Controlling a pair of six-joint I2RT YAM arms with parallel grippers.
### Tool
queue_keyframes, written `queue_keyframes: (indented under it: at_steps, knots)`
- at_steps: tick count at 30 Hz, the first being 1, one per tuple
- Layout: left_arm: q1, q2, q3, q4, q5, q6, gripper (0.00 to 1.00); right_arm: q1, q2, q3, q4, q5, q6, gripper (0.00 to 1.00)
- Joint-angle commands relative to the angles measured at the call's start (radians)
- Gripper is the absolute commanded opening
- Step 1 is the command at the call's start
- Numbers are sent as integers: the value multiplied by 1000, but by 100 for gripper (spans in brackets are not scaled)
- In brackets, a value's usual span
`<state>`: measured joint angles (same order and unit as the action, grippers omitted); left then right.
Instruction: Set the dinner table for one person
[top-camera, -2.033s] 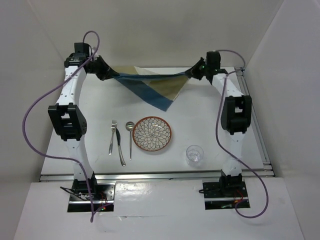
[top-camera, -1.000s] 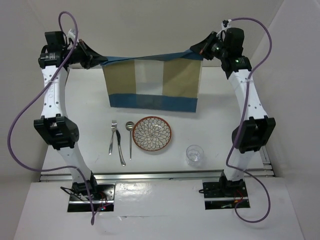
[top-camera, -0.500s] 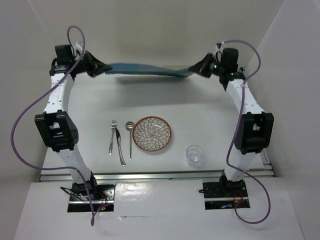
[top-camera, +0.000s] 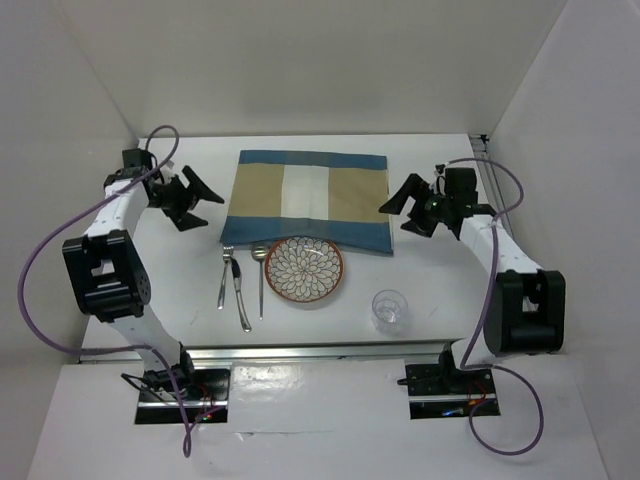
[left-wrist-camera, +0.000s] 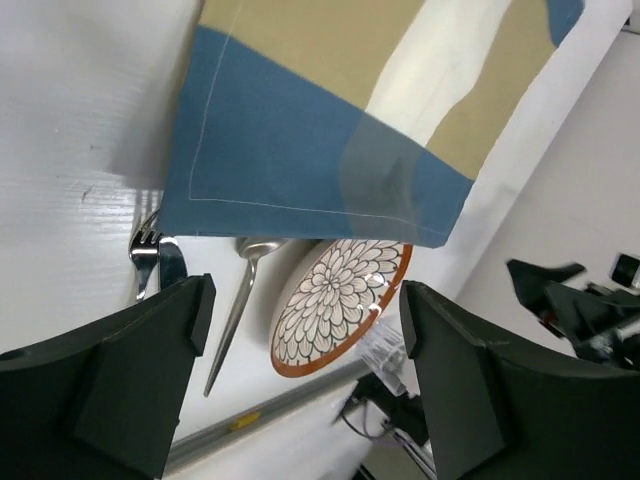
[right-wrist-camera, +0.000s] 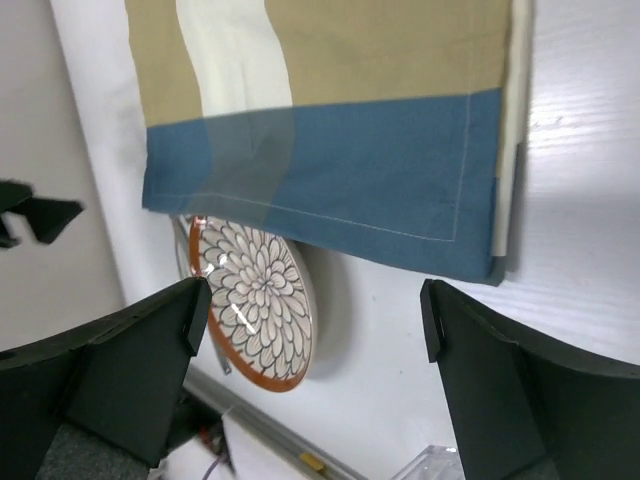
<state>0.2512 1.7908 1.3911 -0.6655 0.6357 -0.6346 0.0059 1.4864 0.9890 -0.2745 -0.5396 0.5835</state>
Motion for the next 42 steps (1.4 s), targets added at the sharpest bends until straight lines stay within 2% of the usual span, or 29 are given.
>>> queue_keyframes:
  at_steps: [1,2,3,4,5,6,8,9,11,13,16,17,18,20,22,26,29,31,34,36,38,39,42]
  knots:
    - [-13,-117,68,-43,-99,52,92,5,-89,69,-101,162,-62,99]
    - [-29,-117,57,-28,-108,43,86,5,-89,83,-101,176,-62,95]
    - [-55,-108,57,-11,-108,42,56,14,-89,112,-101,197,-62,89]
    - [-55,-90,77,4,-122,42,39,28,-74,134,-101,198,-62,80]
    - [-88,-33,97,16,-151,30,17,38,-25,160,-91,198,-62,57]
    - [-104,5,124,17,-166,18,2,52,7,190,-91,198,-62,47]
    - [-141,95,244,-2,-191,18,0,103,131,296,-119,198,-62,31]
    - [-151,140,284,-25,-205,18,0,118,174,333,-133,198,-62,13]
    - [-180,251,391,-61,-238,18,0,172,277,434,-176,187,-74,7]
    - [-193,289,427,-103,-251,29,0,230,295,465,-225,223,-86,9]
    - [-219,228,346,-44,-290,49,0,270,256,397,-213,225,-96,23]
    - [-230,198,310,-31,-303,49,0,284,236,329,-204,216,-96,47]
    - [-230,197,310,-31,-323,59,0,284,206,297,-195,207,-84,57]
    - [-239,206,336,-63,-323,70,0,310,195,232,-195,207,-83,67]
    - [-263,242,367,-92,-333,81,0,319,184,203,-207,207,-83,68]
    - [-285,252,376,-91,-364,90,0,358,166,174,-229,217,-83,77]
    - [-294,263,404,-91,-373,90,0,367,146,174,-229,256,-83,76]
    - [-294,288,462,-107,-407,90,0,367,146,187,-229,294,-74,70]
    - [-294,338,531,-158,-439,90,0,358,213,252,-251,306,-74,52]
    - [-294,314,496,-180,-430,90,0,370,236,299,-264,297,-93,43]
    - [-303,250,415,-152,-417,90,0,396,236,300,-264,297,-103,47]
    - [-303,166,313,-113,-416,99,0,417,226,300,-275,306,-103,56]
    - [-326,58,176,-66,-375,110,1,439,226,273,-275,297,-126,66]
